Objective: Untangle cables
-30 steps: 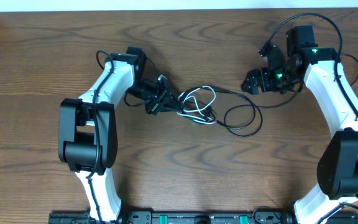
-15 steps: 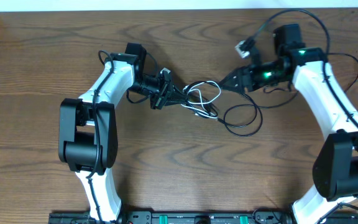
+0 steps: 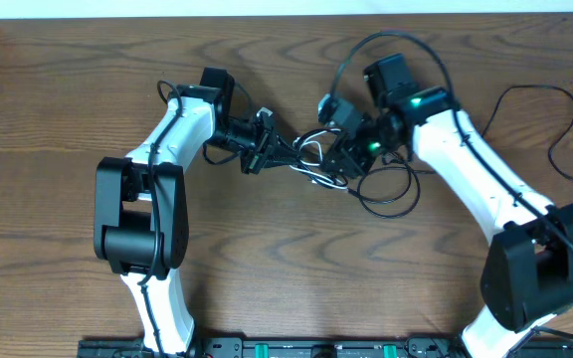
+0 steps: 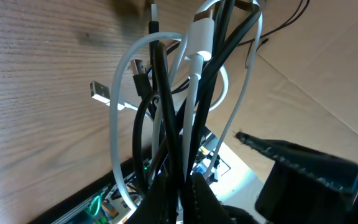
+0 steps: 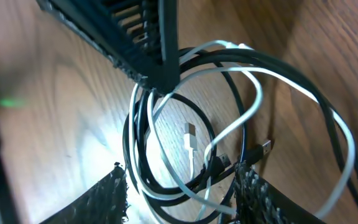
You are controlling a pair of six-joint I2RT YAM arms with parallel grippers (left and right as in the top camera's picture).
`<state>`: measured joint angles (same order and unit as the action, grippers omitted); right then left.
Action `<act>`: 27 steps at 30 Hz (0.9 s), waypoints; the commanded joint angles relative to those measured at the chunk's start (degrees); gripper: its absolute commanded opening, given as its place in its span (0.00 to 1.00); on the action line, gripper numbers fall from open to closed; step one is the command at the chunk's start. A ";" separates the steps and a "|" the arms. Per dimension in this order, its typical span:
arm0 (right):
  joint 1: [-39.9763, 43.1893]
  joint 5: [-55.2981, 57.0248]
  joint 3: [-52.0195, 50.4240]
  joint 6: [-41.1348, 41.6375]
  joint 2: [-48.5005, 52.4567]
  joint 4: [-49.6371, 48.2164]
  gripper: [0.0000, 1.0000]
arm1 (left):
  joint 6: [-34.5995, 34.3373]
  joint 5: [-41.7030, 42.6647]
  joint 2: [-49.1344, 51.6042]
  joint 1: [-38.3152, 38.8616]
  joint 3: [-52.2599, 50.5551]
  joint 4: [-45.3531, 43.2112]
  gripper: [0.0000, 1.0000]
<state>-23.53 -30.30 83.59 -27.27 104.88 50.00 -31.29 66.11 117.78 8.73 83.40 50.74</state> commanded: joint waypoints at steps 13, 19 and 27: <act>-2.03 6.34 -5.70 -6.27 0.24 -7.45 0.32 | 0.13 5.49 0.39 -0.04 0.96 0.15 0.08; -2.01 6.14 -6.34 -2.54 -0.26 -9.88 0.01 | 0.13 2.40 0.39 -0.04 0.96 -0.28 0.08; -0.98 -2.60 -6.32 -3.39 -4.94 -9.42 0.01 | 0.11 -9.49 0.42 -0.04 0.96 -5.03 0.64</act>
<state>-24.95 -27.77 77.34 -30.74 103.98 40.38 -31.73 61.76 117.78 8.78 83.40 46.96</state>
